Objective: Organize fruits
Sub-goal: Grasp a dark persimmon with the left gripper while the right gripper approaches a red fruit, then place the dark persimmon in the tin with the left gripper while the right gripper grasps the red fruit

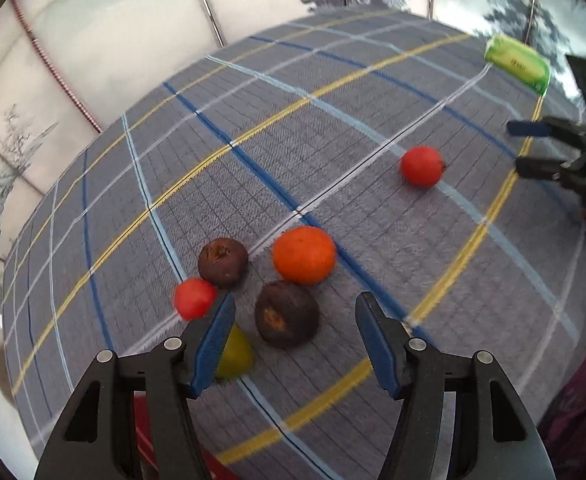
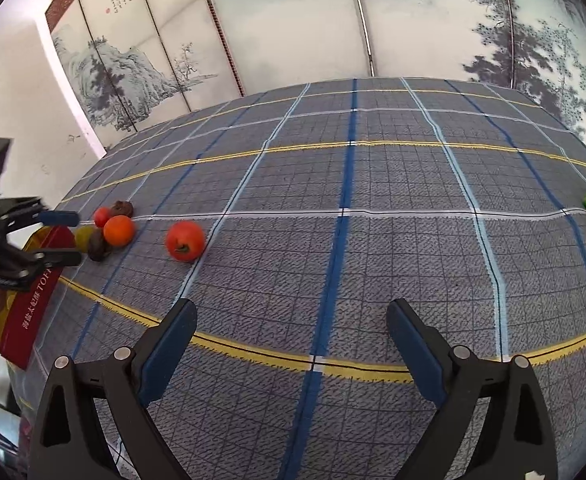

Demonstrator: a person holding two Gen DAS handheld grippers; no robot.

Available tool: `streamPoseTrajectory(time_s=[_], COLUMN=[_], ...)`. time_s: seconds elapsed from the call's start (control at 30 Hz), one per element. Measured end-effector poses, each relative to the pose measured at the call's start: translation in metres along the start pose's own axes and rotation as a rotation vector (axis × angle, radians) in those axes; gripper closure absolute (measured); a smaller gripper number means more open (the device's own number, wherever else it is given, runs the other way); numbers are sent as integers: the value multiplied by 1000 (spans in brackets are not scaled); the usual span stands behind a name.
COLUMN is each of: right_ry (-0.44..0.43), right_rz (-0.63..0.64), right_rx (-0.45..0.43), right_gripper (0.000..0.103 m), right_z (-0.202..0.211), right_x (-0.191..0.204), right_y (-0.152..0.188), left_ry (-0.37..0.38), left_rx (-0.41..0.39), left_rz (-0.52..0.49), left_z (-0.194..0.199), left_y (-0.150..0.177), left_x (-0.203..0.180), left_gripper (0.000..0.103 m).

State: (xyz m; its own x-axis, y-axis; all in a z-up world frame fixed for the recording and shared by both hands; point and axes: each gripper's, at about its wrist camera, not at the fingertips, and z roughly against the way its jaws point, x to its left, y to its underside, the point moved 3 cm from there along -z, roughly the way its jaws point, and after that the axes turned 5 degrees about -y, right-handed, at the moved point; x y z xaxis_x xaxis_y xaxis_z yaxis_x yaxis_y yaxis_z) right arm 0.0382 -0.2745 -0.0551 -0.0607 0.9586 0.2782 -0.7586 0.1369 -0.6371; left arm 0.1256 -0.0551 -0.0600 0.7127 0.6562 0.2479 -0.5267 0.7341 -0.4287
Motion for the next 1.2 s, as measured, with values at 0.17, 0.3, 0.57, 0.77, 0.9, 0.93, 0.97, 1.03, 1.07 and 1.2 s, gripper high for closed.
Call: streamPoseTrajectory(time_s=[0.17,0.3,0.57,0.77,0.9,0.93,0.97,1.03,1.07,1.2], right_ry=[-28,-30,-77,-170,-171,-165,-153,-128,-112,-97], right_rz=[-10,-18,3,150,245,266,289,307,310,327], right_rx=[11,12,34,47,118,129,138,151,166,166], right_gripper=[8,8,8,9,28,33,35,35,35,51], right_z=[-1,-2,-2,-15,-45,-51,-58,-69,-75,-82], right_x=[-2,-3,4,46,67,71,75,77,78,82], right_y=[-1,-2,-5,-26,-34,-35,-36,-37,-38,-43], left_ry=[79,51,34,65,30,22,14,-16,-34,-93], left_rx=[81,80,-33,-77,-92,-97,-100,-101,-103,-109], left_rz=[-35,-36,210,430,497,512,530,565,593,712], left_z=[-23,-20,46,85,106,112,118,126,132,147], left_y=[2,3,9,35,58,64,72,86,97,138], left_x=[-2,-9,-28,-34,-35,-33,-31,-25,-20,3], left_gripper=[58,64,64,64,64,64,64,64,64,64])
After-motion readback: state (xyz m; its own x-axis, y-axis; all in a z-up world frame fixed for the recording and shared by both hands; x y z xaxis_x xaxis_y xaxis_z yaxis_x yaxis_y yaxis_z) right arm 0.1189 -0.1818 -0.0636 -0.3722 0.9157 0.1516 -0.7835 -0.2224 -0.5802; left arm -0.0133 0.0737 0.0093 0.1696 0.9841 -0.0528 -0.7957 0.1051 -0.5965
